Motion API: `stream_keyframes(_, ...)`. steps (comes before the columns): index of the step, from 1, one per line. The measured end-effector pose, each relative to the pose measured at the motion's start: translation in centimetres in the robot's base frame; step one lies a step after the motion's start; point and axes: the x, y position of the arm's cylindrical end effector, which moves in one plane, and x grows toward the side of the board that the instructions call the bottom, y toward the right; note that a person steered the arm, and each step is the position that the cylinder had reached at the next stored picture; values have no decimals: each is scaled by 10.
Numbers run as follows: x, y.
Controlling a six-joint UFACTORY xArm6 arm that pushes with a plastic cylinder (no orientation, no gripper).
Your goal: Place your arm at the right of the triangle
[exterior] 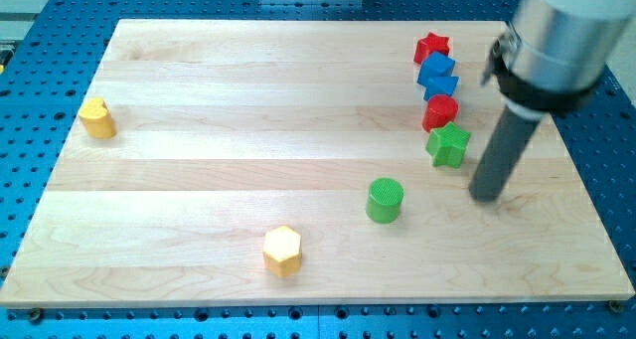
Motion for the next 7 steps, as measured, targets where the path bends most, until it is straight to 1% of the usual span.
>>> stream_keyframes(1,27,-6)
stream_keyframes(2,38,35)
stream_keyframes(3,39,50)
stream_keyframes(4,40,42)
stream_keyframes(5,28,60)
stream_keyframes(6,6,75)
stream_keyframes(7,-6,79)
